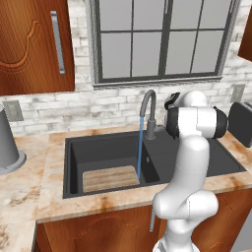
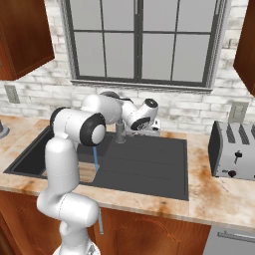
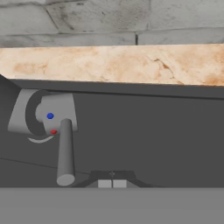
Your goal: Turn on the sink faucet with hot water and rinse the cutting board for ten seconds, then turn off the faucet. Push the cutting board to reach the water if necessary.
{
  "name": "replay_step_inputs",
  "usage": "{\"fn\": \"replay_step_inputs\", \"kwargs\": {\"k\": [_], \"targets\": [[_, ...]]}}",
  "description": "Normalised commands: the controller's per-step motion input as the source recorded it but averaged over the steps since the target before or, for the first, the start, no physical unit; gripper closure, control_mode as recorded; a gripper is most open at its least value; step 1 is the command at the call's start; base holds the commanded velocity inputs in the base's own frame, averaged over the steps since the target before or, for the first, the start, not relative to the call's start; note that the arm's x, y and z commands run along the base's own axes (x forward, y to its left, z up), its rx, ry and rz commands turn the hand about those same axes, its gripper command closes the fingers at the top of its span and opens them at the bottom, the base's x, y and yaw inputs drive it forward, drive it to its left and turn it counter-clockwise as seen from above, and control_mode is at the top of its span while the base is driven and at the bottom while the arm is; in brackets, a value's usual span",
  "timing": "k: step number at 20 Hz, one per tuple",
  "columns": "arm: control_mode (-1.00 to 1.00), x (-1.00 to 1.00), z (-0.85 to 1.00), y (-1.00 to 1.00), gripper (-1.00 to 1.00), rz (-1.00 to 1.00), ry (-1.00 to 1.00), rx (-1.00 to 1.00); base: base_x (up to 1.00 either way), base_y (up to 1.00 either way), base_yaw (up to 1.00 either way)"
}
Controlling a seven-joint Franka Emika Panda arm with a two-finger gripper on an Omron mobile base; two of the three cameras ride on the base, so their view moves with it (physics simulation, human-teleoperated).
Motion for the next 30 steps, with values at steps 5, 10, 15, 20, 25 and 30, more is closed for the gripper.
{"fn": "replay_step_inputs", "kwargs": {"k": [5, 10, 15, 20, 25, 30], "targets": [[-1.00, 0.00, 0.00, 0.00, 1.00, 0.00, 0.00, 0.00, 0.00, 0.00, 0.00], [-1.00, 0.00, 0.00, 0.00, 1.00, 0.00, 0.00, 0.00, 0.00, 0.00, 0.00], [-1.00, 0.00, 0.00, 0.00, 1.00, 0.00, 0.00, 0.00, 0.00, 0.00, 0.00], [-1.00, 0.00, 0.00, 0.00, 1.00, 0.00, 0.00, 0.00, 0.00, 0.00, 0.00], [-1.00, 0.00, 0.00, 0.00, 1.00, 0.00, 0.00, 0.00, 0.00, 0.00, 0.00], [-1.00, 0.00, 0.00, 0.00, 1.00, 0.00, 0.00, 0.00, 0.00, 0.00, 0.00]]}}
